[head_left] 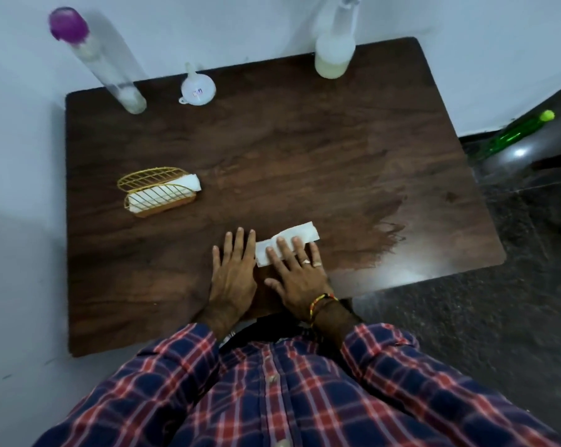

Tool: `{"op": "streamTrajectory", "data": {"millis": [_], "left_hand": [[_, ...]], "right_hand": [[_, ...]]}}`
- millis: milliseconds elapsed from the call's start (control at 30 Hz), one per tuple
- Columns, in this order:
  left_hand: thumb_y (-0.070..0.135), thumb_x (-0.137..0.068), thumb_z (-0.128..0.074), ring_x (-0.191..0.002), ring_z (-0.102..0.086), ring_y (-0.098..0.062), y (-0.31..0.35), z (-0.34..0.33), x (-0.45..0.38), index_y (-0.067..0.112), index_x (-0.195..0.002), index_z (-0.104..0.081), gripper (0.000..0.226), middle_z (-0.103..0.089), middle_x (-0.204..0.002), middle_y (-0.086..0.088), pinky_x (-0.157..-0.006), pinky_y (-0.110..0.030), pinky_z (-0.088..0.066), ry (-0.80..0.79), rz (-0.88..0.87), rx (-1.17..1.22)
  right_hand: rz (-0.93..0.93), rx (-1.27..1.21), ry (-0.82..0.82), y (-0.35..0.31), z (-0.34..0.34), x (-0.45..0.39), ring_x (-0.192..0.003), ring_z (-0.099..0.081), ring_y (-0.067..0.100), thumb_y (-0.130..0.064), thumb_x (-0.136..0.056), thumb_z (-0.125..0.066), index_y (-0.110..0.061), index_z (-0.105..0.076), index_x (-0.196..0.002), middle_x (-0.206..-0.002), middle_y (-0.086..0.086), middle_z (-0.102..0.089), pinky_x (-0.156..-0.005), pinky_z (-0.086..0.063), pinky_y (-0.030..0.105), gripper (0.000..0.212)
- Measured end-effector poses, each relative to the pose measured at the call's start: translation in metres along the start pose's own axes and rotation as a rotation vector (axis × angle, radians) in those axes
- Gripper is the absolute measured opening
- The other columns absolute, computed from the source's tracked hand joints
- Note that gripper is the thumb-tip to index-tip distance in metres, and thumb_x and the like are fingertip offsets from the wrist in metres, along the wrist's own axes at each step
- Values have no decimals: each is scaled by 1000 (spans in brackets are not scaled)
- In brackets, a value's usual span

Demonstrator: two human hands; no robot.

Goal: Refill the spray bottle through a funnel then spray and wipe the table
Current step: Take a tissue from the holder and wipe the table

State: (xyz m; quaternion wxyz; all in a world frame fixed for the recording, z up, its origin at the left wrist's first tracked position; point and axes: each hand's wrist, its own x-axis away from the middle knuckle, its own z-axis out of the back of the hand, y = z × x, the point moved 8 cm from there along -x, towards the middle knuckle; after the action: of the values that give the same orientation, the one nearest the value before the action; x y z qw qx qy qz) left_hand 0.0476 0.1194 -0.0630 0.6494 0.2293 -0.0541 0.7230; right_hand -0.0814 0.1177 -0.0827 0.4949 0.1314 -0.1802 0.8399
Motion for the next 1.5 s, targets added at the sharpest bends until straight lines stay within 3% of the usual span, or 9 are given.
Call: {"op": "streamTrajectory", "data": {"millis": [133,267,467,733,867,1100,1300,1367,1500], "left_hand": [[22,-104,-31,-151,6,-27,-14,6,-8,19,-157,-4,59,-2,-165,-5,-121,-49,0,30,58,29],[24,-105,-30,-151,3,-28,7,7,-28,18,-157,-5,58,-3,-164,-5,-121,-49,-3,10,29,43],[28,-105,-32,-151,1,-27,100,6,-67,18,-157,-8,58,-4,-164,-5,-122,-47,-3,-36,-159,27],[32,-105,-31,-151,1,-26,204,-1,-112,18,-157,-7,59,-3,-164,-4,-122,-47,-4,-122,-308,-61],[31,-105,-32,-151,2,-25,211,-1,-118,19,-157,-6,59,-3,-164,-5,-121,-50,-4,-95,-249,-79],[29,-103,-35,-151,-1,-28,152,7,-121,9,-156,-8,63,-4,-164,-11,-120,-50,-4,8,51,-36],[31,-104,-31,-151,1,-27,122,12,-128,14,-156,-6,60,-5,-164,-4,-121,-48,-4,11,147,30],[32,-104,-31,-151,0,-27,124,12,-127,15,-156,-6,60,-5,-164,-5,-121,-48,-5,20,164,49],[32,-104,-31,-151,-2,-27,133,10,-122,15,-156,-6,61,-5,-164,-8,-121,-48,-6,34,172,76]], "right_hand": [[-278,-36,54,78,15,-10,-143,-35,39,-59,-94,-23,-25,-40,-149,-155,12,-38,-113,-19,64,67],[-647,-187,54,182,23,22,-152,-5,36,-55,-102,-27,-24,-12,-158,-165,12,-7,-121,-2,58,66],[-423,-133,22,154,23,20,-152,-2,37,-57,-101,-27,-26,-7,-158,-166,6,-2,-121,1,53,68],[-902,-320,125,304,37,45,-151,-4,39,-52,-102,-29,-21,-10,-158,-165,14,-5,-120,-3,57,67],[-804,-311,155,315,62,-7,-151,-4,40,-53,-102,-28,-20,-13,-158,-165,14,-5,-120,-1,56,66],[-143,-144,62,178,71,-84,-152,-5,37,-54,-101,-32,-25,-17,-157,-165,8,-7,-120,1,51,64],[-499,-199,118,269,94,-107,-151,-5,38,-51,-103,-24,-25,-13,-158,-165,9,-7,-120,0,54,62],[-468,-221,76,272,108,-133,-151,0,39,-51,-103,-23,-23,-9,-158,-166,10,-1,-121,2,54,63],[-185,-127,26,217,110,-150,-151,-3,39,-48,-104,-26,-21,-11,-158,-166,9,-4,-121,-1,52,62]]}}
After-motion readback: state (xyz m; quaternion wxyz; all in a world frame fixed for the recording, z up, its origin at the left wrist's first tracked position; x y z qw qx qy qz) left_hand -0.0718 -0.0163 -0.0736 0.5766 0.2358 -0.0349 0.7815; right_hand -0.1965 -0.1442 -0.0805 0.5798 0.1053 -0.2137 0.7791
